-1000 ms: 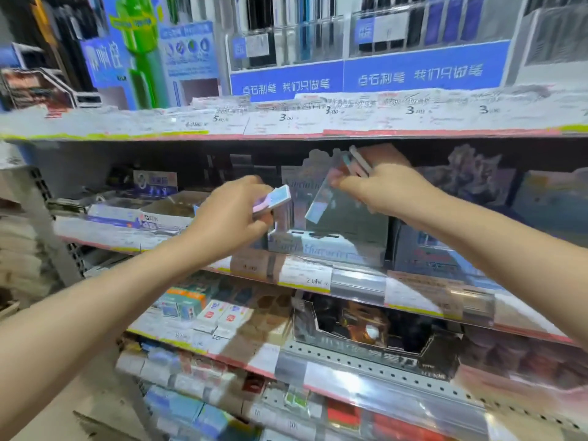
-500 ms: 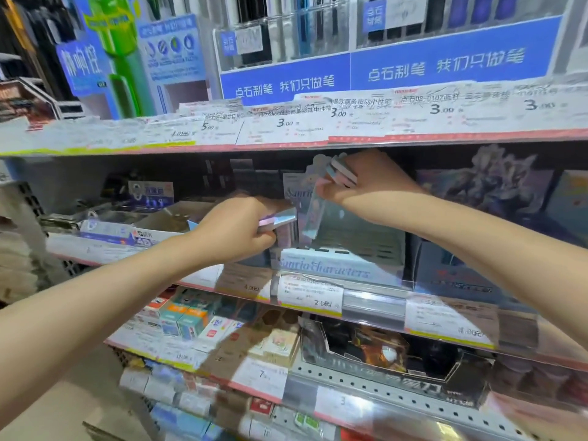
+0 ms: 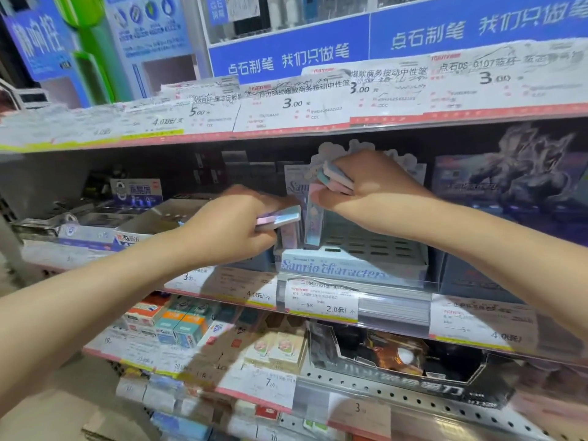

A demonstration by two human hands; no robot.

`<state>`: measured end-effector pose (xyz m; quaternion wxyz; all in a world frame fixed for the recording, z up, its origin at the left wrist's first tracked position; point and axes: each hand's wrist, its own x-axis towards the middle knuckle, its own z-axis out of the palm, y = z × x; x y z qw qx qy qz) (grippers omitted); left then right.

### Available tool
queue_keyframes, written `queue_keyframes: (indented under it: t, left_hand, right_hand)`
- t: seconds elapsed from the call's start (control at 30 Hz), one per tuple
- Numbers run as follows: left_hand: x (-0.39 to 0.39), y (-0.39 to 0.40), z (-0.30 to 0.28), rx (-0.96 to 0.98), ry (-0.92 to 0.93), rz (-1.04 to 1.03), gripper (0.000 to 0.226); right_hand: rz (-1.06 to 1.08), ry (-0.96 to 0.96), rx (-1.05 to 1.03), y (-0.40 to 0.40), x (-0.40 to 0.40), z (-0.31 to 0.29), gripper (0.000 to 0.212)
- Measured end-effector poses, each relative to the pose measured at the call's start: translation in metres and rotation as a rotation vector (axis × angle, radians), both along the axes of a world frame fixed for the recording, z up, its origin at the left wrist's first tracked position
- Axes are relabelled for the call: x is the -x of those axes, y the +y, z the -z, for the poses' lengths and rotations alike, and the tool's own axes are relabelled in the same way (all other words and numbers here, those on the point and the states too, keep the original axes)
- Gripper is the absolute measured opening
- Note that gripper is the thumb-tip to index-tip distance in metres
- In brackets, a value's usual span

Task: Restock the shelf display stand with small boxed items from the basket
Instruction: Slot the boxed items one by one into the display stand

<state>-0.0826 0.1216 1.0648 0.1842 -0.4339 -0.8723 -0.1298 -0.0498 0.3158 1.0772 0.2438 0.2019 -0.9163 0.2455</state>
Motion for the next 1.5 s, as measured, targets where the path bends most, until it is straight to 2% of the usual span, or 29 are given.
queue_keyframes:
  t: [0.13,0.23,0.4,0.5,0.6,0.9,1.07,1.2,1.33,1.37,1.5]
  left_hand:
    - [-0.001,-0.002,0.001,-0.02,-0.046,0.009,0.066]
    - [-0.001,-0.002,0.003,-0.029,-0.069,-0.01,0.07]
    - [0.005,-0.005,0.007,0.008,-0.035,-0.055,0.039]
    - [0.004,-0.005,0.005,0.015,-0.021,-0.042,0.046]
    - [0.007,-0.006,0.006,0.003,-0.054,-0.047,0.031]
    - [0.014,-0.008,0.01,-0.003,0.003,-0.002,0.033]
    - [0.017,-0.008,0.011,0.033,0.023,-0.009,0.025]
    - [0.017,-0.008,0.011,0.042,0.034,-0.023,0.024]
    - [0.015,-0.008,0.01,0.042,0.01,-0.038,0.025]
    - [0.014,-0.008,0.01,0.04,0.003,-0.038,0.024]
    - [0.012,-0.007,0.01,0.04,-0.02,-0.072,0.017]
  right_hand:
    - [-0.039,-0.026,0.072,-0.004,0.003,0.001,0.047]
    - [-0.033,-0.036,0.052,-0.004,0.003,0.0,0.048]
    - [0.014,-0.043,-0.026,-0.004,0.003,0.0,0.048]
    - [0.019,-0.059,-0.027,-0.005,0.005,0.001,0.047]
    - [0.016,-0.072,-0.024,-0.007,0.006,0.001,0.046]
    - [0.046,-0.073,-0.058,-0.014,-0.002,-0.002,0.043]
    - [0.055,-0.098,-0.213,-0.015,-0.005,0.01,0.036]
    - [0.109,-0.018,-0.173,-0.011,-0.001,0.017,0.038]
    - [0.105,0.136,-0.193,-0.011,-0.004,0.025,0.005]
    - [0.091,0.153,-0.17,-0.011,-0.006,0.026,0.004]
    - [0.09,0.164,-0.191,-0.01,-0.005,0.028,0.023]
